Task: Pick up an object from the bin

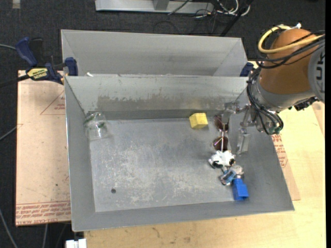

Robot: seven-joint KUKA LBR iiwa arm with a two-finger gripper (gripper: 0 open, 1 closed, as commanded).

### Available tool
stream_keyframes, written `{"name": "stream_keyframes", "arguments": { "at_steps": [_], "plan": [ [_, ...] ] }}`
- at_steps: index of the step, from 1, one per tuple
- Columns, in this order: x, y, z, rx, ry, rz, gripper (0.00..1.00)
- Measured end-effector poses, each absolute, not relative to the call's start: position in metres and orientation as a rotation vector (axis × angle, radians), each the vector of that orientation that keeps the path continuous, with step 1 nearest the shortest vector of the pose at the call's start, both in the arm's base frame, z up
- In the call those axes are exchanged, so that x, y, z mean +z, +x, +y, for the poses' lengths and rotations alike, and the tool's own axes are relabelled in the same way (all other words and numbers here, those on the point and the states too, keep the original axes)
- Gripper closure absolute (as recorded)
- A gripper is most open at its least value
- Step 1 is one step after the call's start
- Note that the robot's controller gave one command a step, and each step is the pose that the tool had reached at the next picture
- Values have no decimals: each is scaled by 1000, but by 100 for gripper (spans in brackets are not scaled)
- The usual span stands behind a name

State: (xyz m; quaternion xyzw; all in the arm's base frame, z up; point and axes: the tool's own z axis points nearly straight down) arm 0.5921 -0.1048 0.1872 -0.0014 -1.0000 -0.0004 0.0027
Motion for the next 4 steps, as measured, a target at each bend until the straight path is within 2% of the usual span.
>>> {"name": "stream_keyframes", "arguments": {
  "at_steps": [1, 2, 3, 4],
  "plan": [
    [192, 594, -104, 0, 0, -3143, 0],
    [157, 582, -112, -1, -118, -3143, 0],
    [141, 579, -113, -1, 136, -3140, 0],
    [156, 574, -123, -1, -282, -3132, 0]
  ]
}}
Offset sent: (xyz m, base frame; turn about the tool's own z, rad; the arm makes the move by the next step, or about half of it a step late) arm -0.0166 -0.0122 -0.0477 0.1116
